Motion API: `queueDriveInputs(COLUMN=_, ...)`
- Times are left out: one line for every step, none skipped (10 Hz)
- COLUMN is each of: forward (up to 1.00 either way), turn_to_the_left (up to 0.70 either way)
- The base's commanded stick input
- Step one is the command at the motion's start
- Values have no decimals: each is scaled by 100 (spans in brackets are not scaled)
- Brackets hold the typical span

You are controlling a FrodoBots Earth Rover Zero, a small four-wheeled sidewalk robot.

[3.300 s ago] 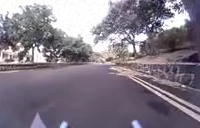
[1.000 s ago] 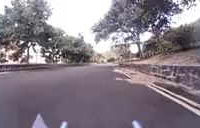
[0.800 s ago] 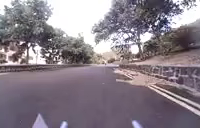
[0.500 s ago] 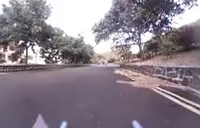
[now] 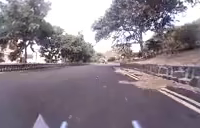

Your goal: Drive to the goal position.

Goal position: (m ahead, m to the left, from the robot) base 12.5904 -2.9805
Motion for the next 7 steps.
queueDriveInputs(forward=70, turn_to_the_left=0)
queueDriveInputs(forward=70, turn_to_the_left=0)
queueDriveInputs(forward=70, turn_to_the_left=0)
queueDriveInputs(forward=70, turn_to_the_left=0)
queueDriveInputs(forward=70, turn_to_the_left=0)
queueDriveInputs(forward=70, turn_to_the_left=0)
queueDriveInputs(forward=70, turn_to_the_left=0)
